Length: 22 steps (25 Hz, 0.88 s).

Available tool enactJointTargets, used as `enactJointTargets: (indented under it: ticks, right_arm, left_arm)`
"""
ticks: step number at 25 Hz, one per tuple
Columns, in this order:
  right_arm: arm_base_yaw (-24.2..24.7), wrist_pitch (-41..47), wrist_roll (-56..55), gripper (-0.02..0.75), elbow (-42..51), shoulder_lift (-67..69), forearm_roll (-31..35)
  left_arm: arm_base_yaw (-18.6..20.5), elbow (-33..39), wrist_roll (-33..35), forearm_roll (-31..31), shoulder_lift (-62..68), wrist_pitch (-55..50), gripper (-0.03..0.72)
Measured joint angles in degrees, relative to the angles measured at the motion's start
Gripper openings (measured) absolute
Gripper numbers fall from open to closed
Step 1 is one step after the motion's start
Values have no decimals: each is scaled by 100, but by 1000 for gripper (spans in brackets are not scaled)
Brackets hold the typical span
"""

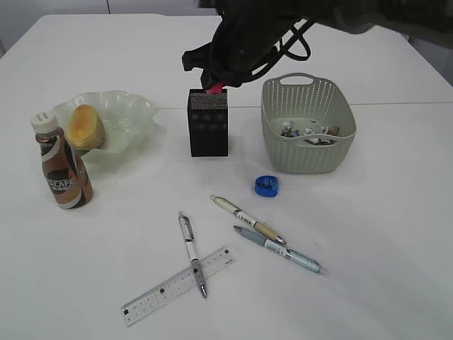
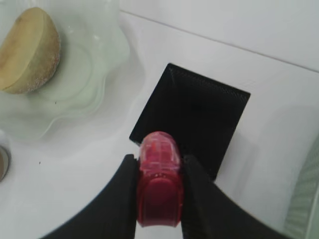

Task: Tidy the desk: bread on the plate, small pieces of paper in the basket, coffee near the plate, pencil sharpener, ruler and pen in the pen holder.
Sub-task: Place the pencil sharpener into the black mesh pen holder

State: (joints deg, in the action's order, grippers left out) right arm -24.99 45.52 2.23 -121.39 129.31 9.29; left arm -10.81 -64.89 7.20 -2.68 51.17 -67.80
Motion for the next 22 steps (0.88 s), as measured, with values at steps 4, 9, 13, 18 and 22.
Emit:
enactJointTargets:
  ticks: [4, 9, 13, 18, 22]
  right_arm:
    - [0, -585, 21, 149, 0, 256, -97]
    - [0, -1223, 42, 149, 0, 359, -319]
    - [0, -1541, 63, 149, -13, 505, -356]
    - [0, -1603, 84, 149, -13, 855, -355]
    - [0, -1689, 84, 149, -13, 882, -403]
  left_arm:
    - [0, 0, 0, 0, 0, 25, 434]
    - [0, 0, 0, 0, 0, 25, 434]
    - [0, 0, 0, 0, 0, 25, 434]
    - [0, 0, 0, 0, 0, 25, 434]
    - [0, 0, 0, 0, 0, 25, 434]
